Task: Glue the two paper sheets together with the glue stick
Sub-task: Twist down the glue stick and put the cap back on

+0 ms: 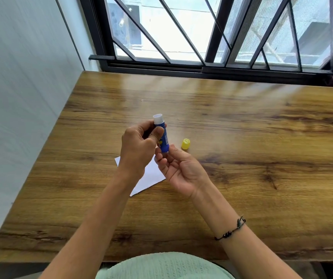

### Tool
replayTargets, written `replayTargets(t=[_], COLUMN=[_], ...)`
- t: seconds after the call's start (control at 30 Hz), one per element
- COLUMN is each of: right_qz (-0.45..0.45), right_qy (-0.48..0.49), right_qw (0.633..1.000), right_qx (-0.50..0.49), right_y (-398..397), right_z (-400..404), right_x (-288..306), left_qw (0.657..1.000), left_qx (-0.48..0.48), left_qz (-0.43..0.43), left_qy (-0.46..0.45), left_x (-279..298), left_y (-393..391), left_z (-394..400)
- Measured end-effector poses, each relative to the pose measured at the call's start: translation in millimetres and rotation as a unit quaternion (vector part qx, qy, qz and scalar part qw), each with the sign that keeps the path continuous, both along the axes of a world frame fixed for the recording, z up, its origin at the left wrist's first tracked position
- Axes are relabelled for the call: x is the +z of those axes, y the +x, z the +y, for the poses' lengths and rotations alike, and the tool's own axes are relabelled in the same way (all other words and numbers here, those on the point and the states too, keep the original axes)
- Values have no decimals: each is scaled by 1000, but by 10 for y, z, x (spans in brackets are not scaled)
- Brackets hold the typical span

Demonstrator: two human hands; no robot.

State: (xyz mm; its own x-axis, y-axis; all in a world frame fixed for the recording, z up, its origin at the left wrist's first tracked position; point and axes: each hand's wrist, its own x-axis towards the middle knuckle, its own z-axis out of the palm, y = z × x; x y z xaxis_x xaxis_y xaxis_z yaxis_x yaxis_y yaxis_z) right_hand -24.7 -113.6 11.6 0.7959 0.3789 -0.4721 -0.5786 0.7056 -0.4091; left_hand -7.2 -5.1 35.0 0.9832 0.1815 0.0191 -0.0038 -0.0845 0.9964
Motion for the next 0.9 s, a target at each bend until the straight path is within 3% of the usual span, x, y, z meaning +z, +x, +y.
replayTargets(t=[0.57, 0.73, 0.9], right_qz=[-36, 14, -21], right_qy=[-6, 15, 5], right_qw=[999, 1000, 1000], right_qx=[0, 19, -19], right_y=[-17, -9, -16], right_z=[-19, -8, 0], right_x=[-22, -49, -63], left_qw=[1000, 1000, 1000], left_qx=[-12, -8, -17], left_qz=[0, -1, -1], left_qy=[-10, -2, -5], left_x=[-10, -24, -25], left_y=[-1, -1, -9], left_z=[12, 3, -11])
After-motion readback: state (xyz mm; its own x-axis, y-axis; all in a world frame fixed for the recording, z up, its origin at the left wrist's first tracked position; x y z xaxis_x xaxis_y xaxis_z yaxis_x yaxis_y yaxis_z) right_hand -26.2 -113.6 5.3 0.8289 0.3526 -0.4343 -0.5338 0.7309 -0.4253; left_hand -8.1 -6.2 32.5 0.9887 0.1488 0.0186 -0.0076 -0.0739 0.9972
